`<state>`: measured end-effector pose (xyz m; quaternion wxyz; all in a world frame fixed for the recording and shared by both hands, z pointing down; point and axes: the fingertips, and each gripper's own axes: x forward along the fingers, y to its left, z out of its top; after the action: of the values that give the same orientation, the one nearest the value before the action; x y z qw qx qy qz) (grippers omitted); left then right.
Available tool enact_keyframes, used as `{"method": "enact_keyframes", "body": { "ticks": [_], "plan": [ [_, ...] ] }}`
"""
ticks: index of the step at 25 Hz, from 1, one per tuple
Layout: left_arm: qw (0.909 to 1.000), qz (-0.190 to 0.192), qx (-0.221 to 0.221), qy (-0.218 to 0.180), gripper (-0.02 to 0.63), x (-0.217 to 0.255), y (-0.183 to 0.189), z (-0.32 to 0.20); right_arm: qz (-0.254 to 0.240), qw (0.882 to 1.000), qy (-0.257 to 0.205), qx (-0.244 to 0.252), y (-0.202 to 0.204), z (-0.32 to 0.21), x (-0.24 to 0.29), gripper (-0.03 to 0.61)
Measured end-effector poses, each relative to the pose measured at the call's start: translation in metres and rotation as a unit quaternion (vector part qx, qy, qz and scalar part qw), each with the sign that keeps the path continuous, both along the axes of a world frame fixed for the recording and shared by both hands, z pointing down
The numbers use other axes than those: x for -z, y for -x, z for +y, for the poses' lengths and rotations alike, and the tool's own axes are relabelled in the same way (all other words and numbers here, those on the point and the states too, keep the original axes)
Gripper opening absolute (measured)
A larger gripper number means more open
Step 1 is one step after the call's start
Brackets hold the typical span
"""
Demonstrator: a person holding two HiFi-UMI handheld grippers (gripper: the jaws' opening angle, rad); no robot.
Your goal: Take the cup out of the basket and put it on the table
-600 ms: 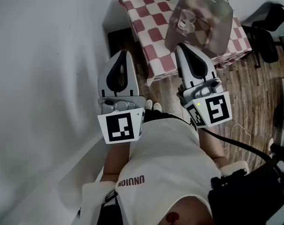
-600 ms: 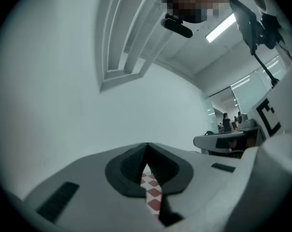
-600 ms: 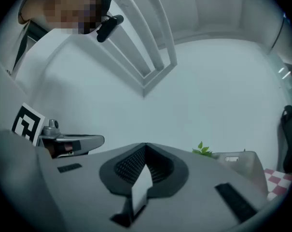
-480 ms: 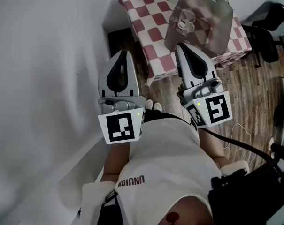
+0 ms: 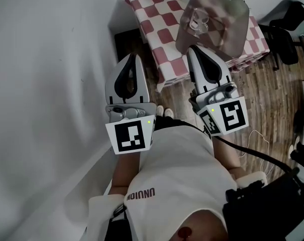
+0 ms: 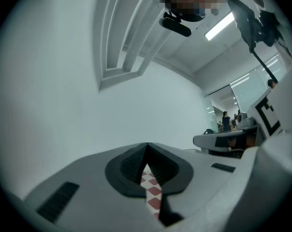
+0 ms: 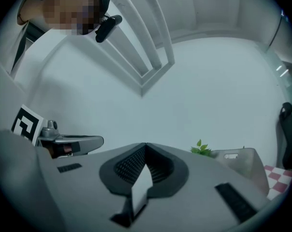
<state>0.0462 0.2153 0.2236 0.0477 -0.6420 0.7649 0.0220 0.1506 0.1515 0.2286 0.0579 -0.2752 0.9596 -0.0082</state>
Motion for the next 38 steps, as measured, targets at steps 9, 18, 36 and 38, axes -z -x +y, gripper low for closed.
{"method": "enact_keyframes", "body": {
  "ticks": [9,18,36,38],
  "plan": [
    [0.9998,0.008,-0.013,0.013,0.009,-0.007,0.014,-0.007,0.001,1.000,0.010,-0.015,0.010,-0.003,-0.002,0.018],
    [0.9994,0.022,-0.017,0.022,0.009,-0.022,0.035,-0.014,0.004,0.998,0.016,-0.064,0.005,-0.015,-0.011,0.018],
    [0.9993,0.021,-0.005,0.032,0.009,-0.024,0.031,-0.118,-0.004,0.999,0.014,-0.029,0.019,-0.119,-0.002,0.018],
    [0.9994,0.018,0.003,0.029,0.009,-0.020,0.035,-0.134,-0.007,1.000,0.014,-0.022,0.022,-0.137,0.002,0.018]
  ]
}}
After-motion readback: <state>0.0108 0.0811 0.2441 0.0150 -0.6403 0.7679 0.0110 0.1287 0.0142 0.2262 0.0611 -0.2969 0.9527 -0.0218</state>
